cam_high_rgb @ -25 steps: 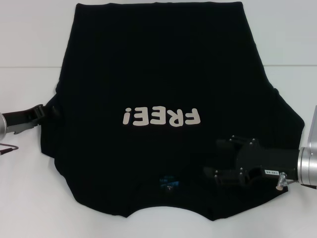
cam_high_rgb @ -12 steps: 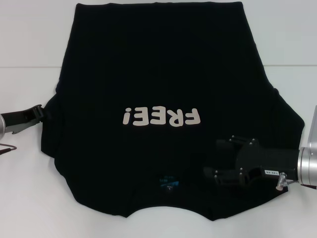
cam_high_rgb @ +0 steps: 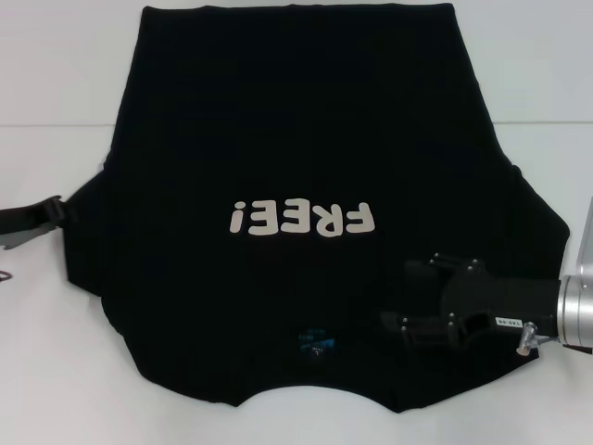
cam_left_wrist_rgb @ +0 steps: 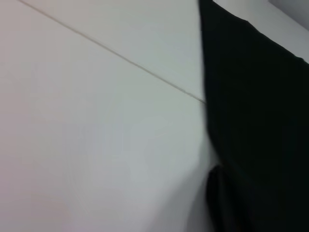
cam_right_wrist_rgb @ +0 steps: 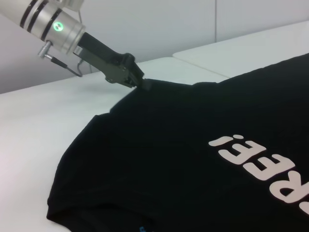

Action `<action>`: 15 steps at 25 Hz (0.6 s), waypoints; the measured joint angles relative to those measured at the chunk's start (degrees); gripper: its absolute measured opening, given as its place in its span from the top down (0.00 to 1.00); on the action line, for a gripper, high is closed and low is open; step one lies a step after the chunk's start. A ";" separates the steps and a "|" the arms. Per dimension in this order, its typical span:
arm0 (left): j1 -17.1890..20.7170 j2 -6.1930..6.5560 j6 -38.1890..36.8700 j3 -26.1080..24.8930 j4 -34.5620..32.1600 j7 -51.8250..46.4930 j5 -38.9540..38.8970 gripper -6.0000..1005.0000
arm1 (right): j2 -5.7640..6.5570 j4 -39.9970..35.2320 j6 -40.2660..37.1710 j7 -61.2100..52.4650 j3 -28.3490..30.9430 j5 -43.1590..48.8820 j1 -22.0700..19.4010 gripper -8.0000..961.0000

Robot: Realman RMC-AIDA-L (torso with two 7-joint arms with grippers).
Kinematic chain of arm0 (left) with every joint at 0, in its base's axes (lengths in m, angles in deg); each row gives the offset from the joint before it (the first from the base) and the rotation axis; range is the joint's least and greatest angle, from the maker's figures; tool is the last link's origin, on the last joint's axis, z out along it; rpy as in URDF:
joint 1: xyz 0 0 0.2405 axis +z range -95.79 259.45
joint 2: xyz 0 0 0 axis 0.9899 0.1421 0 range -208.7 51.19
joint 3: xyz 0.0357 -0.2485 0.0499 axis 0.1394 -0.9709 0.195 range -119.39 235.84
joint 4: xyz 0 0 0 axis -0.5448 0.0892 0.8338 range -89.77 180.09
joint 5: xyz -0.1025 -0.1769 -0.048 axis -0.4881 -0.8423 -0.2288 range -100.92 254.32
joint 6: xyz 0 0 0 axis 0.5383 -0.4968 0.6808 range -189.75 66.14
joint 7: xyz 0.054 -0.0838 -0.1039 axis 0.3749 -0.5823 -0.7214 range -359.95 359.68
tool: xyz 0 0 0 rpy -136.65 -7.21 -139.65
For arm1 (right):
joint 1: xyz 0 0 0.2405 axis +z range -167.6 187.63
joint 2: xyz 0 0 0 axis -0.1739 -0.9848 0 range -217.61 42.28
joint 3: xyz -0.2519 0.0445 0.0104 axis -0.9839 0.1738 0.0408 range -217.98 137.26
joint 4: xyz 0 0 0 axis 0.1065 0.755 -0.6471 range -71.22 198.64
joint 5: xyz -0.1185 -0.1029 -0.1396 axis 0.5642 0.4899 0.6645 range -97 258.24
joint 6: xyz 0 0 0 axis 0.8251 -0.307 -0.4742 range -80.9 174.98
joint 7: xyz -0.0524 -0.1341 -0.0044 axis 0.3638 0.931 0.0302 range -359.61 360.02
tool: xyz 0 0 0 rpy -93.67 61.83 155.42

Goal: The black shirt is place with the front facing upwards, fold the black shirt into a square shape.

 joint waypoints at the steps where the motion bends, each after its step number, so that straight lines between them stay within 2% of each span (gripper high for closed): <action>1: 0.19 0.31 0.00 -0.11 -0.05 -0.07 0.12 0.97 | 0.03 -0.02 0.00 -0.10 0.03 -0.02 -0.06 0.03; 5: 1.52 1.11 -0.41 -0.57 -1.91 -0.49 0.15 0.97 | 0.08 -0.16 0.01 -0.18 0.35 -0.10 -0.40 0.03; 15: 3.75 1.29 -2.03 -0.69 -4.70 -1.28 -0.21 0.97 | -0.02 -0.04 0.01 -0.18 0.41 -0.21 -0.41 0.03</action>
